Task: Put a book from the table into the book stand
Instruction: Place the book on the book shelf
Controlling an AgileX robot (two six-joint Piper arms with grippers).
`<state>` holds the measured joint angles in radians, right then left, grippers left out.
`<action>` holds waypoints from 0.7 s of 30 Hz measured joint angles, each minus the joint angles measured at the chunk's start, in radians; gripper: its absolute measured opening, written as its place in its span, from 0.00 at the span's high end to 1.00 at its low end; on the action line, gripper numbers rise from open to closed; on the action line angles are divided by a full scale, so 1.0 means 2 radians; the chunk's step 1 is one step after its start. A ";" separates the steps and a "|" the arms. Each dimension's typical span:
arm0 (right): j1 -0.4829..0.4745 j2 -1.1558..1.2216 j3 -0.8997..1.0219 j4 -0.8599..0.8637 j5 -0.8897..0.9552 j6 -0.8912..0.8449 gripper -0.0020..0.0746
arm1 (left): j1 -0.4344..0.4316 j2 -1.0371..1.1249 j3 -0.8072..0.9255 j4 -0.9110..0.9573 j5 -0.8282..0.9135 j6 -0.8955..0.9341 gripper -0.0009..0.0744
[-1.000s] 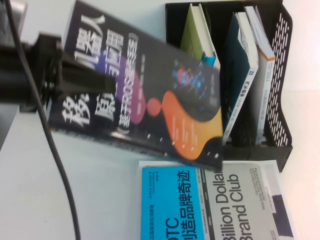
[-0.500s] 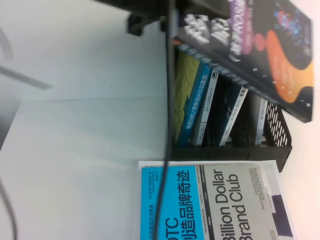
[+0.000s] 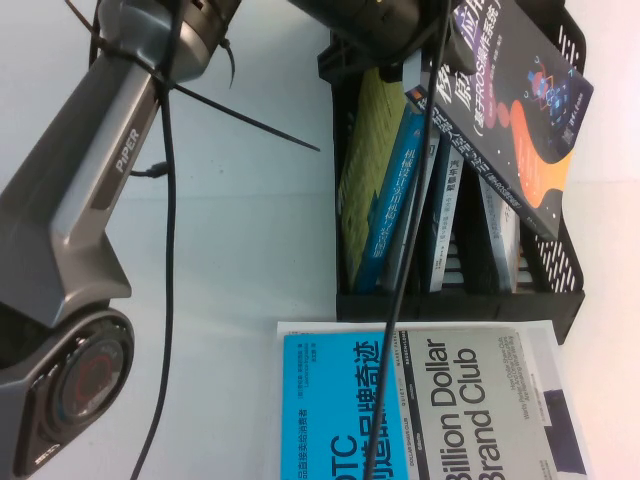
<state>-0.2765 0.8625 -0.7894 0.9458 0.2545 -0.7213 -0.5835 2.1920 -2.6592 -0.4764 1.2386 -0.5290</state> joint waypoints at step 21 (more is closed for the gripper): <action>0.000 0.017 0.070 0.000 0.036 0.007 0.97 | -0.050 0.001 -0.046 0.165 0.014 -0.042 0.84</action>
<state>-0.2765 0.8962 -0.6491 0.9458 0.3269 -0.7071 -0.6832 2.1941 -2.7511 -0.1461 1.2669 -0.6132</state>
